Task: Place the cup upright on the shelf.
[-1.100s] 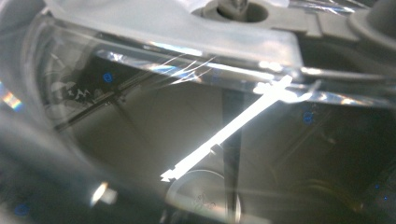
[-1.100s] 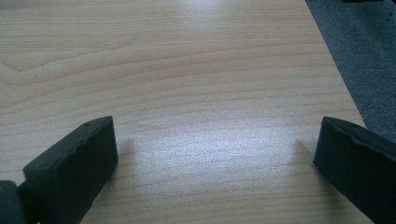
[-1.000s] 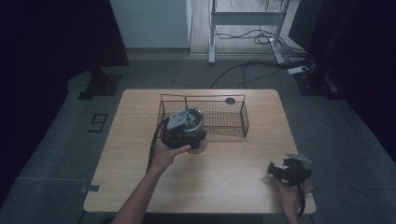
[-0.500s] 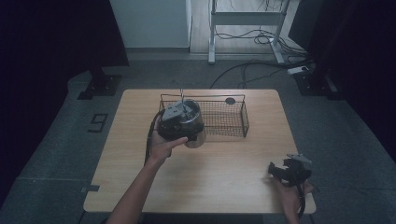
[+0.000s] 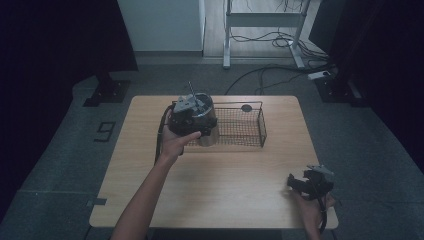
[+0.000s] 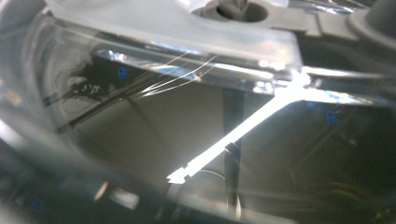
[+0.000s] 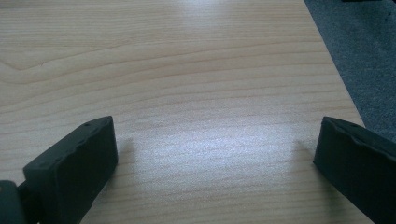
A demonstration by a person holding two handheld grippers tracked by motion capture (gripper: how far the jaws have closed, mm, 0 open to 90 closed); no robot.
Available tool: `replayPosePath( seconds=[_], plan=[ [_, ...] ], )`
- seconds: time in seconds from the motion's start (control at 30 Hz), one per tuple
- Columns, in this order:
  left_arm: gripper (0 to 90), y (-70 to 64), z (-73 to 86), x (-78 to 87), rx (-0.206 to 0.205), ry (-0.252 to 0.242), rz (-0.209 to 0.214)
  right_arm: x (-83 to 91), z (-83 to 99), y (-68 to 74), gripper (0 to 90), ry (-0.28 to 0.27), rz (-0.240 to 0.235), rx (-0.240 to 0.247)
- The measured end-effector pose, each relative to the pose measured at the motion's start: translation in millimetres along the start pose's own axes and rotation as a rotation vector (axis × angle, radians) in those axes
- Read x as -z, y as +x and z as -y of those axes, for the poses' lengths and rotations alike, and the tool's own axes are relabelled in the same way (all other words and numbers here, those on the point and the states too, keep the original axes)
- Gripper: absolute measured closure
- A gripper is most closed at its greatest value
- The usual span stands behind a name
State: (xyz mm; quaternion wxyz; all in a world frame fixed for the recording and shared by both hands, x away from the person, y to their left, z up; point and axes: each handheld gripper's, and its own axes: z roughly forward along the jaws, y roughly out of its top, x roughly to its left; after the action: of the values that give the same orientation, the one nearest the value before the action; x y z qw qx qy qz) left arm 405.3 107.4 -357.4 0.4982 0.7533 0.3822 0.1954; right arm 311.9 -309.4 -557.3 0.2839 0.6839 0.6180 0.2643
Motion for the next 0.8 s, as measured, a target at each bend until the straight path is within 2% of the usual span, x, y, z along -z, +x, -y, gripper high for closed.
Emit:
replayPosePath(
  seconds=[0.27,0.43,0.6,0.8],
  plan=[
    [4.0,9.4,-2.7,0.6,0.025,-0.001,-0.018,0.0,0.0,-0.1,0.0,0.000,0.000,0.002],
    [4.0,14.5,-12.2,2.1,0.024,-0.018,-0.040,0.3,0.1,-0.1,0.0,0.001,0.000,0.001],
    [4.0,17.7,-21.0,-1.9,0.026,-0.020,-0.041,0.3,0.1,-0.1,0.0,0.001,0.001,0.002],
    [4.0,20.8,-23.4,-5.3,0.020,-0.032,-0.045,0.3,0.1,-0.1,0.0,0.001,0.001,0.001]
  ],
)
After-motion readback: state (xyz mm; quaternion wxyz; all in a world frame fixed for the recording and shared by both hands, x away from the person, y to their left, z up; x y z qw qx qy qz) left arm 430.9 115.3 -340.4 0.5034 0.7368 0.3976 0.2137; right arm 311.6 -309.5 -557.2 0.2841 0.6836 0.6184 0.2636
